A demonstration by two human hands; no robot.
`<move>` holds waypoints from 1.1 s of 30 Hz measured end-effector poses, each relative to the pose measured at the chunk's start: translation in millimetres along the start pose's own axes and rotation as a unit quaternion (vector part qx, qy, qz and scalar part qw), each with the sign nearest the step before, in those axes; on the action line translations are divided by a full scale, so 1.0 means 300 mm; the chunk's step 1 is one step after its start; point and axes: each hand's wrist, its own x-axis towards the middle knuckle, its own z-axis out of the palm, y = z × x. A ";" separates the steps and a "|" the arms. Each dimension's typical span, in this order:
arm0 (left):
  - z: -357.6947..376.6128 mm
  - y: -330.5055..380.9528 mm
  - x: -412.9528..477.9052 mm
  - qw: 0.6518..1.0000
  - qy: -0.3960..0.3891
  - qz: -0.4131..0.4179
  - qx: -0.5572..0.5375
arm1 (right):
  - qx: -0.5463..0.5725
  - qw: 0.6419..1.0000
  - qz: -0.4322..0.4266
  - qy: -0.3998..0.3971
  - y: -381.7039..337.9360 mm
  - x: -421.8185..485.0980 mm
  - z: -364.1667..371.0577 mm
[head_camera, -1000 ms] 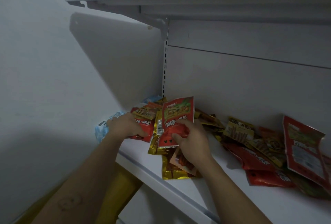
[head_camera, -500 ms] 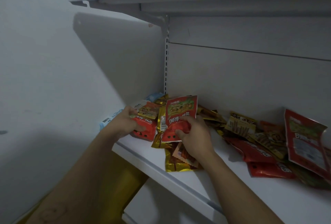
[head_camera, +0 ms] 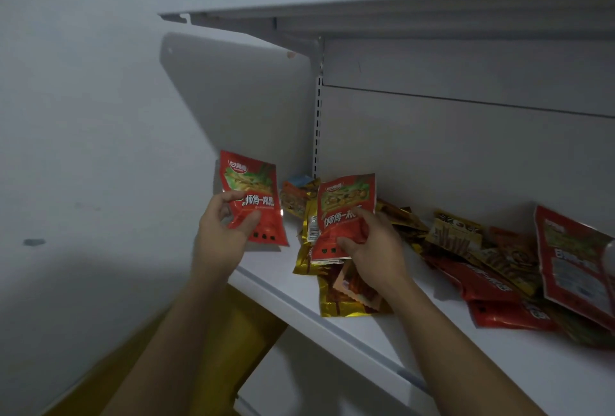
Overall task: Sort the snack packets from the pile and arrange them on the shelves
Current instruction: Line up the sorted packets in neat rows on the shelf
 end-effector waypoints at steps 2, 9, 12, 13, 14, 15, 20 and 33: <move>0.022 0.019 -0.014 1.000 0.016 0.007 -0.016 | 0.046 0.999 0.004 0.007 -0.003 0.003 -0.020; 0.126 0.049 -0.025 0.989 -0.050 -0.015 -0.141 | 0.191 0.980 0.028 0.041 -0.019 0.006 -0.144; 0.202 0.059 -0.045 0.978 -0.100 -0.028 -0.180 | 0.207 0.975 0.040 0.076 0.017 -0.047 -0.207; 0.233 0.063 -0.054 0.975 -0.117 -0.033 -0.185 | 0.206 0.973 0.045 0.094 0.035 -0.066 -0.227; 0.265 0.066 -0.063 0.973 -0.134 -0.036 -0.186 | 0.210 0.970 0.051 0.112 0.049 -0.086 -0.250; 0.299 0.069 -0.074 0.971 -0.150 -0.039 -0.184 | 0.217 0.966 0.056 0.131 0.069 -0.103 -0.272; 0.469 0.094 -0.141 0.962 -0.205 -0.050 -0.171 | 0.208 0.947 0.066 0.235 0.145 -0.205 -0.398; 0.931 0.334 -0.645 0.899 -0.396 0.016 -0.189 | 0.153 0.873 0.137 0.443 0.317 -0.738 -0.928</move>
